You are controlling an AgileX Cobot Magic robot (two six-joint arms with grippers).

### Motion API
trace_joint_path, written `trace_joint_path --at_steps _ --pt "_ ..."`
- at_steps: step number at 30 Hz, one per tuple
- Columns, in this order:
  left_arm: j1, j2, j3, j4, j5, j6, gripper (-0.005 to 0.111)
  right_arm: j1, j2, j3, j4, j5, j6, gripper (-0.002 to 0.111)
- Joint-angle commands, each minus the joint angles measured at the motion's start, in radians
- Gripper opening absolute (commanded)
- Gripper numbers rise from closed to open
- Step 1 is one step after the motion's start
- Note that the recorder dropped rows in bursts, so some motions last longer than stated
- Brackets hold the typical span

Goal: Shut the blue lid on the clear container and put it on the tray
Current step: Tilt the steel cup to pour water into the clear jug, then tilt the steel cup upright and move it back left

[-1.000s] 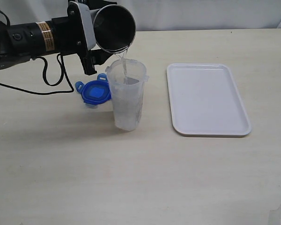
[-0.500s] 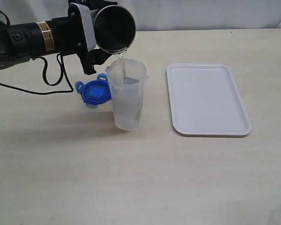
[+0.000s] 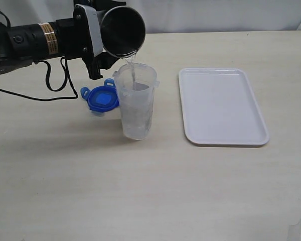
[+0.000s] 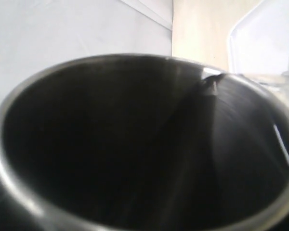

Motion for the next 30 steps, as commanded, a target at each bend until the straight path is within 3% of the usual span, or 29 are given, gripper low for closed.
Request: trace_joint_path --at_steps 1,7,16,21,25,30 --pt "0.0 -0.021 -0.018 -0.033 -0.052 0.002 0.0 -0.006 -0.004 0.002 -0.008 0.0 0.0 0.005" --pt "0.0 -0.021 -0.018 -0.033 -0.052 -0.123 0.0 -0.006 -0.004 0.002 -0.008 0.0 0.0 0.005" --pt "0.0 -0.021 -0.018 -0.137 -0.021 -0.709 0.0 -0.006 -0.004 0.002 -0.008 0.0 0.0 0.005" --pt "0.0 -0.021 -0.018 -0.383 0.124 -0.783 0.0 -0.006 -0.004 0.002 -0.008 0.0 0.0 0.005" --pt "0.029 -0.015 -0.018 -0.612 0.145 -0.792 0.0 -0.006 -0.004 0.002 -0.008 0.0 0.0 0.005" --pt "0.11 0.021 -0.043 -0.625 0.147 -0.888 0.0 -0.006 -0.004 0.002 -0.008 0.0 0.0 0.005"
